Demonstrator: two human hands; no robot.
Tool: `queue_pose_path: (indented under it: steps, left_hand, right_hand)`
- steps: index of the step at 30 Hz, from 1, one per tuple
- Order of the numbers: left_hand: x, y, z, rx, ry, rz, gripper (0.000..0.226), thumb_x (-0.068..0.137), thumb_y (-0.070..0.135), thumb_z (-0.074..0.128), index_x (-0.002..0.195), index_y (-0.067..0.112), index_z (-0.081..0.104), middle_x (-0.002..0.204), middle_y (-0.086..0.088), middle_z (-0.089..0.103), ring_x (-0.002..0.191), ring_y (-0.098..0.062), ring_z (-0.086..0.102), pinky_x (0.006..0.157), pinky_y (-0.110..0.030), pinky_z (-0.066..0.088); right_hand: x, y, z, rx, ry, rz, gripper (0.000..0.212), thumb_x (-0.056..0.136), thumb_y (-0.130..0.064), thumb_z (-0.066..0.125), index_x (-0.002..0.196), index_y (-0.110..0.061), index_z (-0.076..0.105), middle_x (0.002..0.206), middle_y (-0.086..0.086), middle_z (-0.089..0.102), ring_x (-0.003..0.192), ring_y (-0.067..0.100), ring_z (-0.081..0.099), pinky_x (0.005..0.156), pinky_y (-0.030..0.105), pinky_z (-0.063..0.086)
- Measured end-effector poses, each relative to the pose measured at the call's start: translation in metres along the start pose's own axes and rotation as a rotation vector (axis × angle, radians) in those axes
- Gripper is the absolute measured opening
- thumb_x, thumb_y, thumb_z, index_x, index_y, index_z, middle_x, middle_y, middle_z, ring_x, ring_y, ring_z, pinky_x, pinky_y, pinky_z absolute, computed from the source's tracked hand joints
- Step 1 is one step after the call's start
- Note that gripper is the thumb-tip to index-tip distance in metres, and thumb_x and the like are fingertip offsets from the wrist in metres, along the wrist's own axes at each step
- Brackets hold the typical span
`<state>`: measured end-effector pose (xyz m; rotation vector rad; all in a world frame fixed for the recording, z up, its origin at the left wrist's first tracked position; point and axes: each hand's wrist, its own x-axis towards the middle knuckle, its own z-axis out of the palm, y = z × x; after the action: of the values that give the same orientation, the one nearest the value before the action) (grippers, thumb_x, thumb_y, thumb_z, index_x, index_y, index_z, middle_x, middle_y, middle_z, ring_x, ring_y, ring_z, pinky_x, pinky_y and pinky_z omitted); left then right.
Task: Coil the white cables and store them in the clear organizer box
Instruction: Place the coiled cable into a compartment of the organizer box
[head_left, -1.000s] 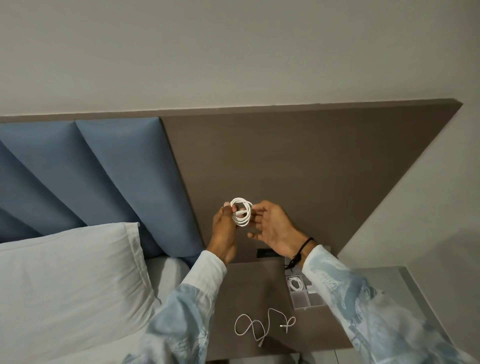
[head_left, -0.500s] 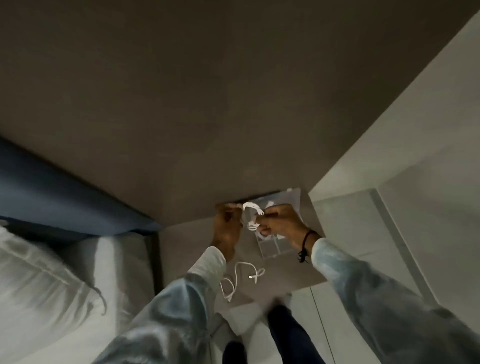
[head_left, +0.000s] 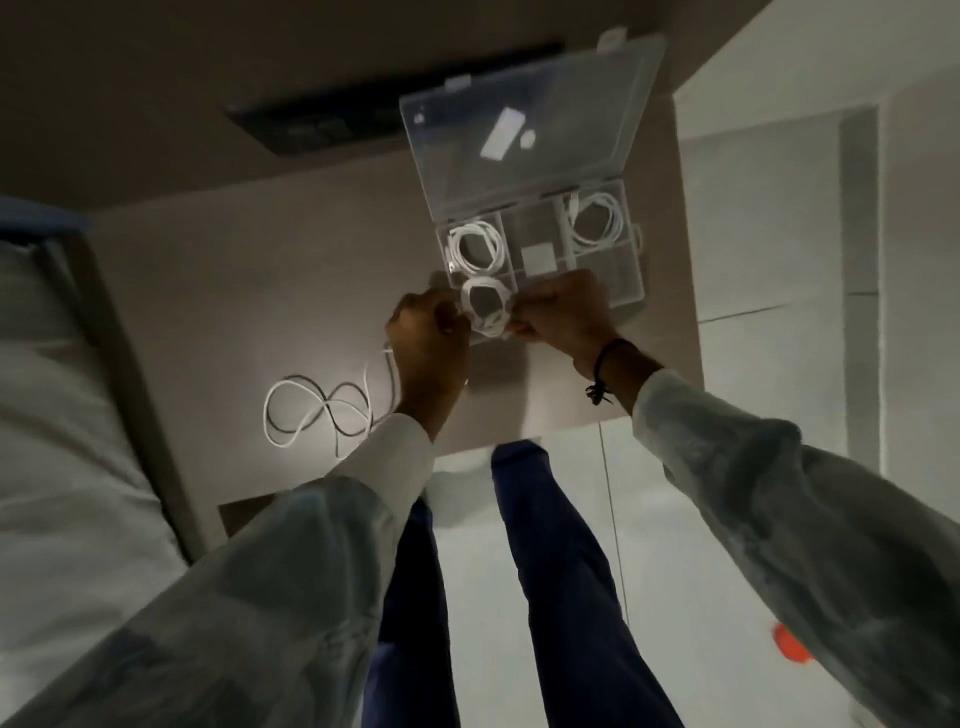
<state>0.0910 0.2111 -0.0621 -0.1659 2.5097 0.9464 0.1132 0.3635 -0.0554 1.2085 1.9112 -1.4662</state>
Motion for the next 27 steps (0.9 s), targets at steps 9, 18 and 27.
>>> queue_pose_path:
  steps: [9,18,27]
  left_hand:
    - [-0.005,-0.012,0.017,0.168,0.023,0.254,0.014,0.098,0.010,0.062,0.101,0.002,0.073,0.106,-0.018,0.071,0.095,-0.024,0.067,0.082,-0.022,0.047]
    - [0.000,-0.017,0.028,0.264,-0.075,0.262,0.027,0.099,0.023,0.062,0.121,0.009,0.066,0.118,-0.012,0.071,0.103,-0.024,0.070,0.087,-0.035,0.059]
    - [-0.092,-0.060,-0.018,0.008,-0.012,0.183,0.015,0.102,0.009,0.052,0.112,0.004,0.063,0.102,-0.012,0.069,0.085,-0.025,0.065,0.073,-0.038,0.058]
  right_hand:
    - [0.006,0.017,0.016,-0.679,0.193,-0.437,0.026,0.090,-0.019,0.059,0.076,-0.007,0.077,0.076,0.010,0.075,0.071,0.024,0.069,0.068,0.035,0.056]
    - [0.008,0.027,0.023,-0.732,0.170,-0.529,0.022,0.095,-0.014,0.058,0.097,-0.003,0.077,0.099,0.017,0.073,0.091,0.029,0.067,0.071,0.025,0.040]
    - [-0.056,0.038,0.044,-0.533,0.098,-0.448,0.016,0.086,-0.009,0.061,0.079,-0.005,0.075,0.073,0.012,0.074,0.066,0.026,0.066,0.059,0.032,0.050]
